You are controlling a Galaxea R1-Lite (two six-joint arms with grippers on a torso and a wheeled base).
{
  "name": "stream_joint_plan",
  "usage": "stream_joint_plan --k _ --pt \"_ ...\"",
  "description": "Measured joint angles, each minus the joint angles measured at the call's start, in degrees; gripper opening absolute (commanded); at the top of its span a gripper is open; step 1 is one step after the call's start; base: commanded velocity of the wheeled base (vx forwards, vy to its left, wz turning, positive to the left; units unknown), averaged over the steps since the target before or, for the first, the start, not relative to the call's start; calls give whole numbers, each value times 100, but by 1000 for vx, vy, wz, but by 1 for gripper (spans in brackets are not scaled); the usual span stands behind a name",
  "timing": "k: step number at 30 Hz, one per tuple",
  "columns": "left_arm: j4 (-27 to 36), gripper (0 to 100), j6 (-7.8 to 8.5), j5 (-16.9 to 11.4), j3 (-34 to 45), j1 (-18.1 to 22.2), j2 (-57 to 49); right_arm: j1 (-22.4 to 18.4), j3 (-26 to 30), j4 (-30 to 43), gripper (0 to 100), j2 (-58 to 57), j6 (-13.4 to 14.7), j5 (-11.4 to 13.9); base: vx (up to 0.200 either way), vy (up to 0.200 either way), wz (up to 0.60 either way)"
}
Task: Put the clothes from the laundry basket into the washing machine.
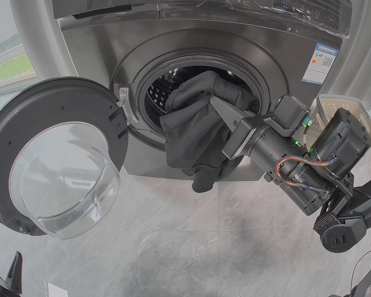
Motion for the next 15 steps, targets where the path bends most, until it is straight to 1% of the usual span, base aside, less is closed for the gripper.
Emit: stream_joint_plan --k 1,3,5,8,11,15 --pt "-24 100 -35 -119 -138 0 72 0 -50 9 0 17 7 4 0 0 0" --pt "-49 100 -94 -482 -377 -4 266 0 -140 22 0 52 21 13 0 0 0" --pt "-122 100 -146 -1014 -521 -6 561 0 -245 39 0 98 29 20 0 0 0" --pt "-278 100 -176 -1669 -542 -9 1108 -5 -408 63 0 169 40 22 0 0 0" --pt "-572 100 -171 -1983 -506 -45 1732 -16 -562 77 0 249 40 26 0 0 0" --pt "-1204 100 -162 -2219 -451 -260 2736 -44 -750 91 0 369 40 28 0 0 0"
